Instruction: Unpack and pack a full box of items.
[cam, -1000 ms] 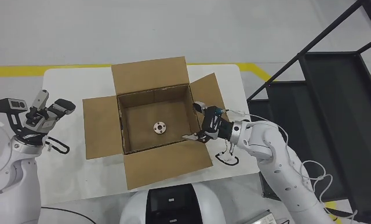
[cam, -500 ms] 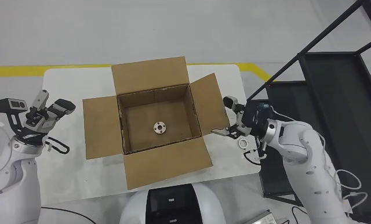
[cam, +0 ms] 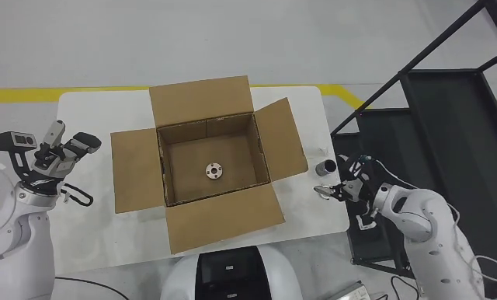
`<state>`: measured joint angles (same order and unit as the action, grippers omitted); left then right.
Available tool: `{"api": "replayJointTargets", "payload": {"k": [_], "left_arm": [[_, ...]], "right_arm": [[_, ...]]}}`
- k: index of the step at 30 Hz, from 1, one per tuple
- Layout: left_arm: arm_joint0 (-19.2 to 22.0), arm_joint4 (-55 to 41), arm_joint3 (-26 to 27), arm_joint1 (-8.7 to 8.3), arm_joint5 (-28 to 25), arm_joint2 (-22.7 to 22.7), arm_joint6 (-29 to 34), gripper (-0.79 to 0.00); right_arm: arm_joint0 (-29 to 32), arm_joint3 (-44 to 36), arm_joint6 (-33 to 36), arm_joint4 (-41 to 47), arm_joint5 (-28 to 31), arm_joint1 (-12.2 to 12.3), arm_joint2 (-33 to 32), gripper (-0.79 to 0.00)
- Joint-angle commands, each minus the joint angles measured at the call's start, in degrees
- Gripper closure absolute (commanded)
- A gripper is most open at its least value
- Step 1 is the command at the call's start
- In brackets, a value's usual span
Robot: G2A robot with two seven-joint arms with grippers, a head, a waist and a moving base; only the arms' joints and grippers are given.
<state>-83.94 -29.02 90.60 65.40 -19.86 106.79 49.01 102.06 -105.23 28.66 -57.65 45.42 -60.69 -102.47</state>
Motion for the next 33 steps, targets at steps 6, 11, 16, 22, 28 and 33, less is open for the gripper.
{"api": "replayJointTargets", "payload": {"k": [6,11,16,22,28,33], "left_arm": [[0.0,0.0,0.0,0.00,0.0,0.0,0.0,-0.785],[0.0,0.0,0.0,0.00,0.0,0.0,0.0,-0.785],[0.0,0.0,0.0,0.00,0.0,0.0,0.0,-0.785],[0.0,0.0,0.0,0.00,0.0,0.0,0.0,-0.785],[0.0,0.0,0.0,0.00,0.0,0.0,0.0,-0.785],[0.0,0.0,0.0,0.00,0.0,0.0,0.0,-0.785]], "right_arm": [[-4.4,2.3,2.9,0.2,-1.5,0.2,3.8,-0.785],[-4.4,2.3,2.9,0.2,-1.5,0.2,3.8,-0.785],[-4.4,2.3,2.9,0.2,-1.5,0.2,3.8,-0.785],[-4.6,2.7,2.5,-1.4,-2.5,0.2,3.4,-0.785],[-3.7,7.2,2.0,-1.4,-2.3,0.8,0.7,-0.785],[-3.2,11.1,4.9,-0.7,-2.5,1.1,1.1,-0.785]]}}
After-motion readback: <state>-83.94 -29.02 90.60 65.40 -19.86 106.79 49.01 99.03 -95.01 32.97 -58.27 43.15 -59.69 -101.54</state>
